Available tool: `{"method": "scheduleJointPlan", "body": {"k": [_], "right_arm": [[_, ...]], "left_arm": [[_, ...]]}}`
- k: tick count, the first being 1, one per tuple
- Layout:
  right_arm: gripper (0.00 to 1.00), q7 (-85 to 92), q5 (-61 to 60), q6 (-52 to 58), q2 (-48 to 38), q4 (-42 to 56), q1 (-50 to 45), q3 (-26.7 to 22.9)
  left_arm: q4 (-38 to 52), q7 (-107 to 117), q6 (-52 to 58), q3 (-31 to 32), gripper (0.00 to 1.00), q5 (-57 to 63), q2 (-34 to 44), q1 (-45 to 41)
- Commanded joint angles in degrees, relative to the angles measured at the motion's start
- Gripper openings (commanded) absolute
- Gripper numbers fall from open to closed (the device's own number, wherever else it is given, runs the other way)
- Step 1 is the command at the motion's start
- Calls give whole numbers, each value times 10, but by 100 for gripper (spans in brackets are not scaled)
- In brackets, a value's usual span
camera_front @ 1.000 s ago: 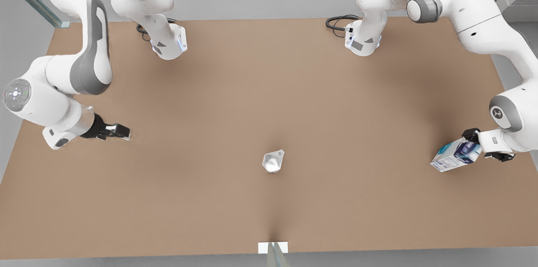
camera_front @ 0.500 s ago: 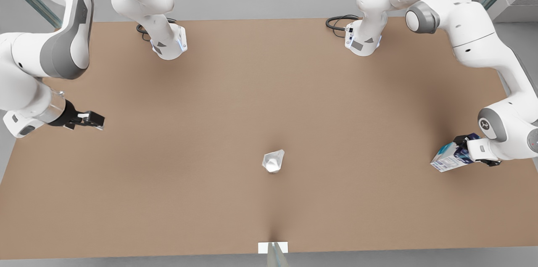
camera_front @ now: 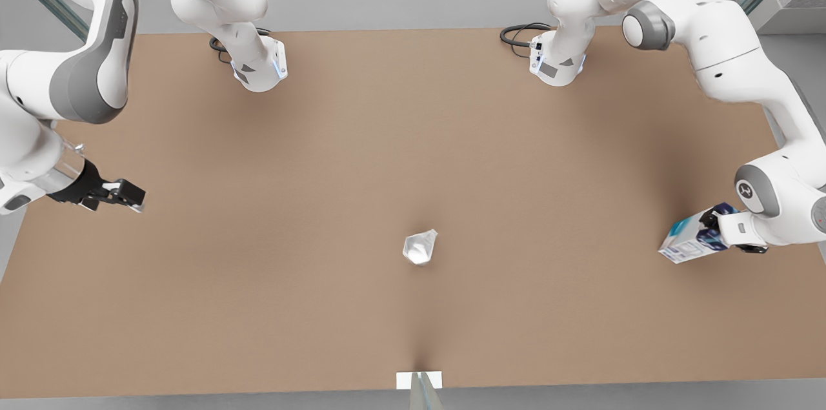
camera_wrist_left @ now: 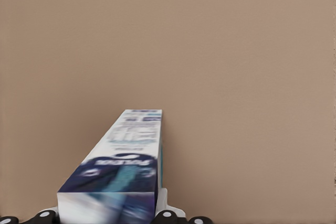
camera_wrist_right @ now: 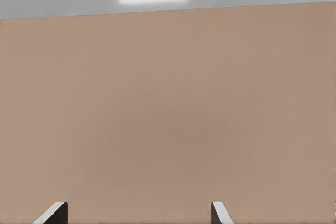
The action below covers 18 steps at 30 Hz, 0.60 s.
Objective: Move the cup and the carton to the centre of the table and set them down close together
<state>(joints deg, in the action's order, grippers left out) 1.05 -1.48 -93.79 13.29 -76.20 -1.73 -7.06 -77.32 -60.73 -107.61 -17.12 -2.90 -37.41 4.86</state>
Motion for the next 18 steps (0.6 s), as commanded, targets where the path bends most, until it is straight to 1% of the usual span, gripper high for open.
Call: {"method": "scheduleJointPlan", "body": {"k": [1,3,4,5,6,7,8,10,11,12,15,18], "right_arm": [[100,0,0,0,0,0,1,-1],[100,0,-5,-1,1,0,3,-2],[100,0,-5,0,1,0,3,-2],[100,0,-3,0,1,0,2,-2],[100,1,-1,0,0,0,4,-2],[100,1,0,0,0,0,4,-2],[100,1,0,0,0,1,5,-2],[100,1,0,0,0,0,5,-2],[100,1,0,0,0,0,6,-2],[100,1,0,0,0,1,5,-2],[100,0,0,-1,0,0,5,-2],[100,0,0,-1,0,0,5,-2]], "left_arm": [[1,12,6,2,64,-4,5,-2],[48,93,84,5,65,-3,18,-48],[51,155,106,5,65,-4,30,-79],[51,260,134,6,65,-4,45,-139],[51,380,177,14,65,-34,63,-192],[51,482,206,47,65,-37,79,-224],[51,590,228,108,65,-37,88,-230],[51,765,231,226,66,-29,96,-231],[51,852,224,260,67,-30,95,-247],[51,903,213,261,67,-33,91,-287],[51,1030,129,262,67,-36,68,-356],[51,1067,96,262,67,-35,50,-393]]}}
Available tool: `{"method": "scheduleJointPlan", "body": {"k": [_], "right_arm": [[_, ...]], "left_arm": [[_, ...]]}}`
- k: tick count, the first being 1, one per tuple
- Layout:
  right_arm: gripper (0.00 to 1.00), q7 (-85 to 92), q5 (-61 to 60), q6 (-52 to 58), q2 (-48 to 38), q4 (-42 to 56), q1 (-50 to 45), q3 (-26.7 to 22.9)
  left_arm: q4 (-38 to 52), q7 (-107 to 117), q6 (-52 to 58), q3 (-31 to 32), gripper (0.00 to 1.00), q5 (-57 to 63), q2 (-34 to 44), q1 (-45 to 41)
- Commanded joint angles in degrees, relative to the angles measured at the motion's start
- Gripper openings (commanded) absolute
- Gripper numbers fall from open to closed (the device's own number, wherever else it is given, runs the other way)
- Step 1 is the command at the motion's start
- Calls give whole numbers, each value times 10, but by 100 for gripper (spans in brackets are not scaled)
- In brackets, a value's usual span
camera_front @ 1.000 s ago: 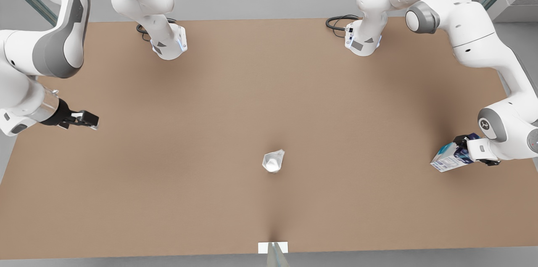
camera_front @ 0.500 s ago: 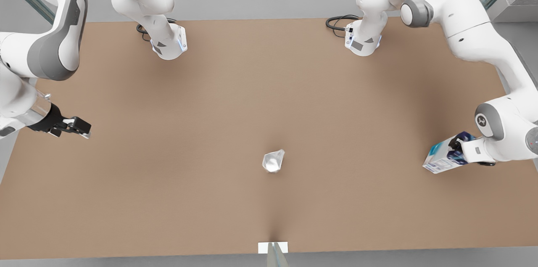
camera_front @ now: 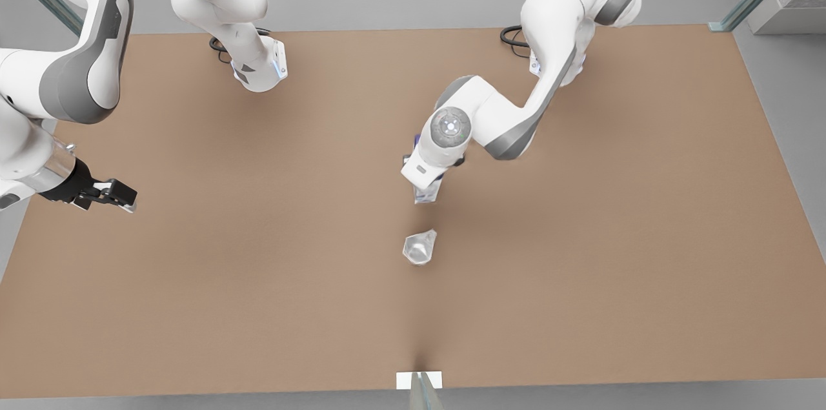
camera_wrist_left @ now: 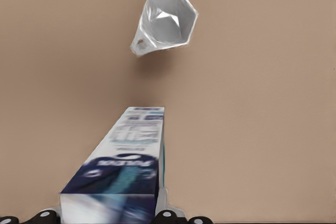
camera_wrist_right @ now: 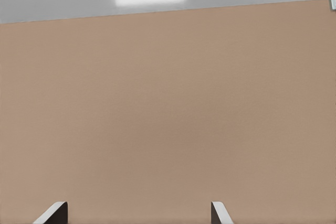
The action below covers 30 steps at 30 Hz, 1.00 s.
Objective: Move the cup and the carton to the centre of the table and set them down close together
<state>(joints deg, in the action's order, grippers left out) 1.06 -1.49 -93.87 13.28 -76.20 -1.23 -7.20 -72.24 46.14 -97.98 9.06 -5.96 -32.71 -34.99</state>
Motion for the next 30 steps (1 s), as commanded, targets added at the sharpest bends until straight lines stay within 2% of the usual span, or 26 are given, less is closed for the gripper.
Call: {"method": "scheduleJointPlan", "body": {"k": [1,6,7,8,15,17,18,19,20,21,22,23,24,25,27,30], "right_arm": [[100,0,0,0,0,0,0,0],[100,0,-1,-1,1,0,-1,0],[100,0,-1,-4,1,0,-1,0],[100,0,-1,-4,1,0,-1,0],[100,0,-3,-7,1,0,-2,0],[100,0,-3,-7,1,0,-2,0],[100,-1,-4,-8,1,0,-2,0],[100,-1,-4,-8,1,0,-2,0],[100,-1,-4,-8,1,0,-2,0],[100,-1,-4,-8,1,0,-2,0],[100,-1,-4,-8,1,0,-2,0],[100,0,-4,-8,1,0,-2,0],[100,-1,-4,-8,1,0,-2,0],[100,-1,-4,-8,1,0,-2,0],[100,-1,-5,-8,1,0,0,0],[100,-1,-1,-7,-4,0,1,0]], "left_arm": [[0,5,0,0,67,-5,-1,-1],[-1,7,-53,0,68,0,-38,-14],[0,4,-54,0,95,-1,-46,-13],[0,2,-54,-1,100,-2,-50,-13],[1,6,-45,-2,100,-4,-34,-12],[14,-17,16,-23,100,2,-4,-7],[39,-98,72,-89,100,1,-2,-6],[44,-258,98,-208,100,-3,11,-6],[44,-373,99,-285,100,-12,14,-5],[44,-438,99,-344,100,-35,19,-5],[39,-453,99,-361,100,-31,47,5],[34,-449,100,-298,100,-20,84,66],[34,-445,108,-160,100,68,117,176],[21,-446,108,-97,100,91,144,236],[-34,-449,104,-92,100,99,213,269],[-37,-448,104,-90,100,99,216,277]]}}
